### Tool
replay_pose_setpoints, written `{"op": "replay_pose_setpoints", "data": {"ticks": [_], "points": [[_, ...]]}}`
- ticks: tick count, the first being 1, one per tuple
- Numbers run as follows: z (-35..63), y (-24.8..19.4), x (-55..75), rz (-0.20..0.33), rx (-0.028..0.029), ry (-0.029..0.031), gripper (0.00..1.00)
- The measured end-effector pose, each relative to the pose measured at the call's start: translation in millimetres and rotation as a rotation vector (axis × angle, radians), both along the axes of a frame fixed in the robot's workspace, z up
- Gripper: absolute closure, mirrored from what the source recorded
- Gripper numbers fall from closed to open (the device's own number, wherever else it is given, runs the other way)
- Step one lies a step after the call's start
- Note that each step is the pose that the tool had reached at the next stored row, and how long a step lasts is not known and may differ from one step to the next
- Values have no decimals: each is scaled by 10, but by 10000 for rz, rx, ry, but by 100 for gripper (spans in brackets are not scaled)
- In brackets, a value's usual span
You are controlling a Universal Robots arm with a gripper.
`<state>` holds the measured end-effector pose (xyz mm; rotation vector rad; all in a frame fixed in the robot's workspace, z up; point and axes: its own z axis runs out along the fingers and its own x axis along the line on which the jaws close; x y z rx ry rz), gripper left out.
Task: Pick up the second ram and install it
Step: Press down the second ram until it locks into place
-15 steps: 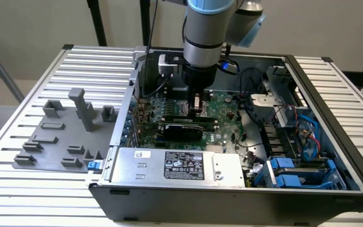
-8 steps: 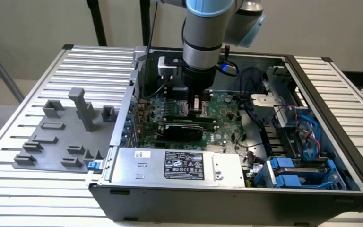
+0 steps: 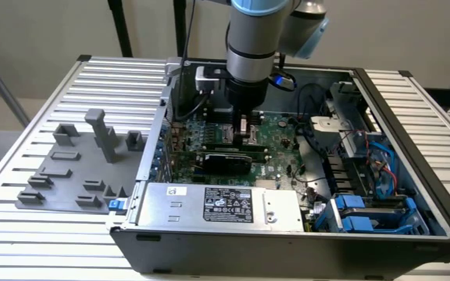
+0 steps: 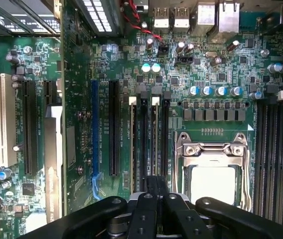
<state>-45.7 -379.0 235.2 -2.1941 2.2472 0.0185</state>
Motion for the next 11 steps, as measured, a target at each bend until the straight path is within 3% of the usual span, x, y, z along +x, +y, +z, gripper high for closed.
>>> {"op": "replay_pose_setpoints", "data": {"ticks": [11], "points": [[16,-1,0,2,0,2,89]]}}
